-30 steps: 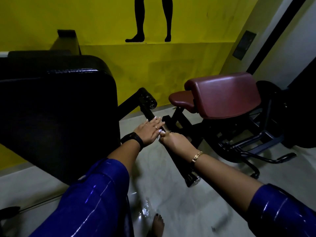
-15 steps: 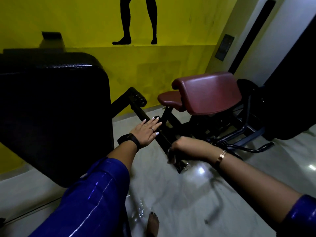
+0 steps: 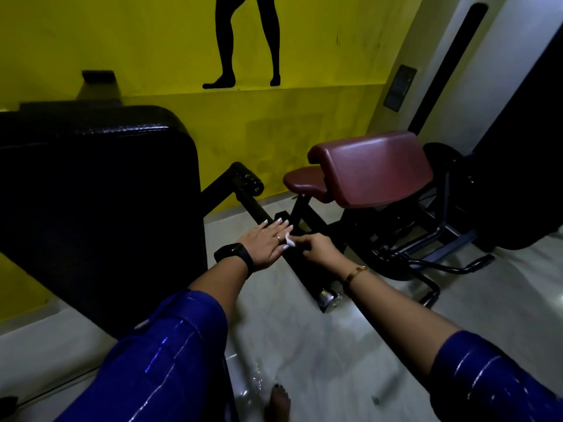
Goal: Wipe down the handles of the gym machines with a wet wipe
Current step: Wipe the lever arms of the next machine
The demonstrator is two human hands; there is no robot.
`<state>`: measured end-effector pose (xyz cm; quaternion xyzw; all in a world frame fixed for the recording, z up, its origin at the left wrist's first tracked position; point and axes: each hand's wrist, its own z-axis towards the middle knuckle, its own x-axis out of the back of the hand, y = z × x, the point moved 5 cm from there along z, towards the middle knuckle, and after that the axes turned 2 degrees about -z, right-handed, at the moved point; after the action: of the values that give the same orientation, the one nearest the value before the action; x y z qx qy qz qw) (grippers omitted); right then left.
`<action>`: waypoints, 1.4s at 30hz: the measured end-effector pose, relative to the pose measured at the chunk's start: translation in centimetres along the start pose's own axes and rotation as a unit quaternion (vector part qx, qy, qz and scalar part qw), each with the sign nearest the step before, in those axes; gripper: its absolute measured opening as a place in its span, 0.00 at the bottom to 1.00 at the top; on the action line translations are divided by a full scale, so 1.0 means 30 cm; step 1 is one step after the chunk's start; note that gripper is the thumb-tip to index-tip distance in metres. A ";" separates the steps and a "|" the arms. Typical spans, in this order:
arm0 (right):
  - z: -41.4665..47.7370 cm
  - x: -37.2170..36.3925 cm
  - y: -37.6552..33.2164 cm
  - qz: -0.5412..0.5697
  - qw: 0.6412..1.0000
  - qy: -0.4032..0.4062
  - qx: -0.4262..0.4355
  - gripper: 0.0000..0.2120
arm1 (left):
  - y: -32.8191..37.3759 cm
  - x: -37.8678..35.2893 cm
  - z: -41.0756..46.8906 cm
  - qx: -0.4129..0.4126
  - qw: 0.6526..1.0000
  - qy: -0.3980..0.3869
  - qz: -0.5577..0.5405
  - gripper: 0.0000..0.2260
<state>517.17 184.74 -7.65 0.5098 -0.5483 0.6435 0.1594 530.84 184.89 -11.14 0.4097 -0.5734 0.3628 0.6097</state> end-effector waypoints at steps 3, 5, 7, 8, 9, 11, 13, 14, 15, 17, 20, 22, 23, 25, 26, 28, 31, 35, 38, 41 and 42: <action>-0.060 0.015 0.040 0.144 0.988 -0.020 -0.057 0.22 | 0.009 0.002 -0.002 0.002 1.000 0.004 0.006 0.24; -0.094 0.010 0.086 0.231 0.965 -0.062 -0.106 0.23 | 0.013 0.001 -0.001 0.000 1.000 -0.001 0.012 0.24; -0.117 0.013 0.126 0.275 0.945 -0.112 -0.134 0.22 | 0.014 -0.003 0.001 -0.006 1.000 0.002 0.017 0.24; -0.129 0.027 0.134 0.271 0.942 -0.141 -0.137 0.21 | 0.015 -0.004 0.002 -0.011 1.000 0.001 0.020 0.24; -0.143 0.050 0.130 0.243 0.947 -0.166 -0.130 0.21 | 0.016 -0.004 0.004 -0.017 1.000 -0.003 0.021 0.24; -0.145 0.109 0.116 0.143 0.969 -0.175 -0.103 0.20 | 0.011 -0.007 0.010 -0.027 0.999 -0.010 0.019 0.24; -0.113 0.165 0.079 0.085 0.989 -0.107 -0.064 0.20 | 0.009 -0.006 0.013 -0.033 0.999 -0.015 0.008 0.24; -0.093 0.181 0.049 0.069 0.995 -0.063 -0.041 0.21 | 0.008 -0.004 0.015 -0.034 0.999 -0.013 -0.002 0.24; -0.080 0.185 0.008 0.035 0.999 -0.029 -0.012 0.22 | 0.007 -0.004 0.016 -0.033 0.999 -0.011 -0.014 0.23; -0.048 0.149 -0.040 -0.060 0.997 0.004 0.050 0.23 | 0.007 -0.002 0.017 -0.030 0.999 -0.006 -0.026 0.23; -0.026 0.037 -0.035 -0.155 0.985 0.004 0.078 0.15 | 0.003 -0.005 0.002 -0.032 0.999 0.002 -0.029 0.30; -0.037 -0.022 -0.030 -0.166 0.982 0.007 0.085 0.12 | -0.003 -0.015 -0.004 -0.037 0.999 0.012 -0.031 0.39; -0.039 -0.030 -0.028 -0.178 0.980 0.018 0.088 0.12 | -0.006 -0.020 -0.005 -0.037 0.999 0.018 -0.031 0.41; -0.052 -0.023 -0.017 -0.201 0.975 0.020 0.089 0.13 | -0.006 -0.023 -0.006 -0.032 0.999 0.025 -0.030 0.42; -0.058 -0.013 -0.007 -0.210 0.973 0.010 0.094 0.14 | -0.004 -0.021 -0.008 -0.030 0.999 0.025 -0.027 0.42; -0.078 0.009 0.019 -0.220 0.970 -0.033 0.094 0.16 | -0.003 -0.022 -0.011 -0.025 0.999 0.016 -0.020 0.42; -0.101 0.070 0.039 -0.229 0.964 -0.094 0.095 0.15 | -0.002 -0.015 -0.011 -0.025 0.999 0.010 -0.021 0.38; -0.108 0.139 -0.047 -0.247 0.956 -0.092 0.131 0.17 | 0.009 -0.008 -0.013 -0.014 1.000 -0.007 -0.002 0.24; -0.116 0.072 -0.092 -0.238 0.963 -0.041 0.120 0.14 | 0.020 0.004 -0.021 -0.009 1.000 -0.020 0.017 0.23; -0.165 -0.020 -0.111 -0.358 0.922 -0.090 0.113 0.15 | 0.023 0.013 -0.041 -0.012 0.999 -0.034 0.035 0.23; -0.188 -0.026 -0.118 -0.400 0.902 -0.109 0.119 0.16 | 0.024 0.014 -0.051 -0.013 0.999 -0.036 0.040 0.23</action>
<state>517.50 191.15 -5.69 0.7681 -0.2315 0.5267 0.2811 530.83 186.57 -10.68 0.3916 -0.6150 0.3646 0.5792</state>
